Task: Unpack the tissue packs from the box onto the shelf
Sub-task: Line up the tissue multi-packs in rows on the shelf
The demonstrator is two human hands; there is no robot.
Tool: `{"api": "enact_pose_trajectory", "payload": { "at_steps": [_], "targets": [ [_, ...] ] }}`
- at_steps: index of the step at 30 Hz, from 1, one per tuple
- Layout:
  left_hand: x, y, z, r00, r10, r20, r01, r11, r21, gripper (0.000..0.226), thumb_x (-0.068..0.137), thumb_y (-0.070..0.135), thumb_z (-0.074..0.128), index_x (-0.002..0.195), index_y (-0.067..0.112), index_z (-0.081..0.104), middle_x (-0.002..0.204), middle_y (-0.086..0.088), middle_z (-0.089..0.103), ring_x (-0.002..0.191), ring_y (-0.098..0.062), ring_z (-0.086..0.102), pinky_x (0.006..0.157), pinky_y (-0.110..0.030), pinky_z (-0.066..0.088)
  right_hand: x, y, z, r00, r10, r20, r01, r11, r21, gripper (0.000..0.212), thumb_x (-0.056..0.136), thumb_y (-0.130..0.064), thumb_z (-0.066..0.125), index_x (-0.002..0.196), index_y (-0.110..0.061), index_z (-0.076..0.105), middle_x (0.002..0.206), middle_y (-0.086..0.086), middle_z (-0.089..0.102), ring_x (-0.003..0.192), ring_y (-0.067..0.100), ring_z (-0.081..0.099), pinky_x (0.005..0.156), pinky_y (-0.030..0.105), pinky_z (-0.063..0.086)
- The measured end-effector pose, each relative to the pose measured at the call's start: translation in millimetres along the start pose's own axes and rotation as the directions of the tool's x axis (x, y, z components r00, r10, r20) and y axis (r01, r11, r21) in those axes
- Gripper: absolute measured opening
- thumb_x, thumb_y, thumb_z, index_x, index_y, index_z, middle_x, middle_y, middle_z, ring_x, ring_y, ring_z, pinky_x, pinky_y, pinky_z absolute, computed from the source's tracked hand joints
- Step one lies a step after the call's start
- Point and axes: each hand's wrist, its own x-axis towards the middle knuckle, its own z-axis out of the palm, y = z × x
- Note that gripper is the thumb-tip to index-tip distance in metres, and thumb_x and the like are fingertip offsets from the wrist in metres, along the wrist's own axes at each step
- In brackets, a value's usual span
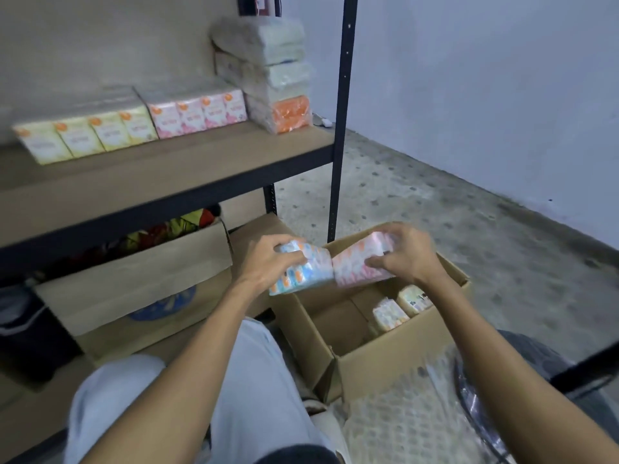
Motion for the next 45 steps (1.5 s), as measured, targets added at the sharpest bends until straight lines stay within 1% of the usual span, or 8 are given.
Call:
{"api": "enact_pose_trajectory", "payload": {
  "at_steps": [2,8,19,22,28,34,40,45],
  "targets": [
    [-7.7,8.9,-15.7,0.999,0.041,-0.032,-0.042,0.998,-0.045,0.033,0.065,0.032,0.073,0.099,0.033,0.074,0.094,0.01,0.073,0.079,-0.008,0.071,0.07,-0.03,0.059,-1.0,-16.0,-9.9,0.998,-0.03,-0.063,0.032,0.999,0.026,0.059,0.06,-0.031,0.084,0.115,-0.021,0.066,0.118,0.003,0.065,0.106,0.021,0.058,0.082,0.024,0.038],
    [-29.4,44.2,-60.5,0.967,0.148,-0.209,-0.173,0.979,-0.106,0.029,0.072,0.019,0.074,0.099,0.031,0.075,0.094,0.009,0.073,0.079,-0.004,0.069,0.066,-0.019,0.053,-6.7,-65.6,-45.8,0.958,-0.122,-0.259,0.152,0.984,0.097,0.053,0.059,-0.024,0.085,0.109,-0.021,0.069,0.108,0.002,0.062,0.091,0.01,0.05,0.076,0.021,0.032],
    [-63.8,106.0,-144.0,0.835,0.366,-0.411,-0.448,0.886,-0.121,0.029,0.067,0.018,0.071,0.091,0.034,0.074,0.095,0.016,0.069,0.089,0.001,0.064,0.066,-0.015,0.05,1.4,-136.3,-95.2,0.828,-0.19,-0.527,0.362,0.9,0.244,0.045,0.058,-0.023,0.083,0.099,-0.031,0.069,0.099,-0.015,0.056,0.091,0.0,0.053,0.078,0.021,0.046],
    [-65.6,106.5,-165.6,0.792,0.4,-0.461,-0.486,0.871,-0.079,0.03,0.065,0.02,0.07,0.091,0.034,0.073,0.097,0.012,0.068,0.092,-0.002,0.062,0.065,-0.011,0.047,12.7,-153.3,-92.0,0.819,-0.2,-0.537,0.387,0.885,0.261,0.045,0.058,-0.024,0.083,0.101,-0.031,0.068,0.101,-0.012,0.057,0.091,-0.001,0.052,0.078,0.019,0.046],
    [-67.7,89.7,-202.8,0.753,0.419,-0.508,-0.498,0.867,-0.023,0.032,0.065,0.02,0.071,0.095,0.03,0.074,0.103,-0.002,0.071,0.099,-0.017,0.066,0.065,-0.025,0.055,35.7,-189.6,-62.0,0.796,-0.244,-0.555,0.463,0.835,0.298,0.048,0.057,-0.022,0.082,0.103,-0.023,0.069,0.102,-0.01,0.058,0.093,0.001,0.053,0.081,0.028,0.052],
    [-74.3,68.7,-232.2,0.712,0.454,-0.536,-0.507,0.86,0.055,0.036,0.067,0.011,0.069,0.096,0.032,0.072,0.105,0.001,0.07,0.101,-0.018,0.065,0.058,-0.016,0.052,56.4,-220.7,-18.0,0.772,-0.35,-0.531,0.564,0.762,0.318,0.05,0.056,-0.031,0.08,0.104,-0.021,0.068,0.106,-0.004,0.058,0.103,0.014,0.055,0.084,0.04,0.052],
    [-72.7,31.5,-261.1,0.723,0.425,-0.544,-0.4,0.9,0.171,0.041,0.064,0.013,0.071,0.097,0.036,0.073,0.11,0.013,0.069,0.107,-0.006,0.062,0.073,-0.015,0.053,76.7,-238.7,27.2,0.762,-0.452,-0.464,0.62,0.715,0.323,0.047,0.058,-0.024,0.084,0.101,-0.017,0.07,0.107,0.0,0.059,0.102,0.009,0.053,0.091,0.021,0.042],
    [-63.7,9.1,-280.9,0.751,0.422,-0.508,-0.344,0.907,0.244,0.049,0.065,-0.004,0.076,0.099,0.03,0.073,0.113,0.011,0.068,0.113,-0.001,0.058,0.089,-0.008,0.043,99.8,-241.5,45.8,0.784,-0.498,-0.37,0.612,0.72,0.328,0.047,0.059,-0.026,0.086,0.101,-0.021,0.067,0.107,-0.007,0.053,0.106,0.012,0.052,0.094,0.029,0.043]
  ]
}}
